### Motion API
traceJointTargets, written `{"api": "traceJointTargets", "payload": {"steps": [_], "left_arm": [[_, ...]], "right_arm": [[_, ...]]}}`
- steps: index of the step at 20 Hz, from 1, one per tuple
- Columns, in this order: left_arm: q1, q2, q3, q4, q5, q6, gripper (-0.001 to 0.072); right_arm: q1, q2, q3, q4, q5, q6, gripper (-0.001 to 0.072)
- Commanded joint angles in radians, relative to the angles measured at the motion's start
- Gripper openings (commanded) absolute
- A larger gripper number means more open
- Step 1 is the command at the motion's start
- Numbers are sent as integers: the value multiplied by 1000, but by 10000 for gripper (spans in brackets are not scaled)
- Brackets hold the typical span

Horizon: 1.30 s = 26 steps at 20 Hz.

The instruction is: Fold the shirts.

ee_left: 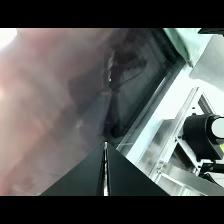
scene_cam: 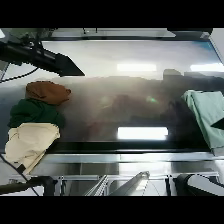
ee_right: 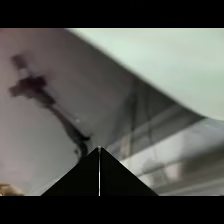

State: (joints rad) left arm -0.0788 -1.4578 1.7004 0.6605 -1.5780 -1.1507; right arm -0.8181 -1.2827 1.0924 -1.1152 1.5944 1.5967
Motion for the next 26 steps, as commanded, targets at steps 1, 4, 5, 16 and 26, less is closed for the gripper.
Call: {"api": "traceJointTargets", "payload": {"steps": [1,4,5,16,26], "left_arm": [[0,116,-56,3,29,-47,10],[0,241,-276,3,65,-70,9],[0,290,-370,3,79,-73,9],[0,742,-1056,2,217,-100,11],[0,748,-1056,-1,217,-100,12]], "right_arm": [[112,138,-19,125,-99,-94,25],[306,303,-93,125,-161,-113,25],[391,357,-128,126,-178,-129,25],[903,568,-406,126,-394,-62,25],[903,558,-406,126,-386,-63,24]]}}
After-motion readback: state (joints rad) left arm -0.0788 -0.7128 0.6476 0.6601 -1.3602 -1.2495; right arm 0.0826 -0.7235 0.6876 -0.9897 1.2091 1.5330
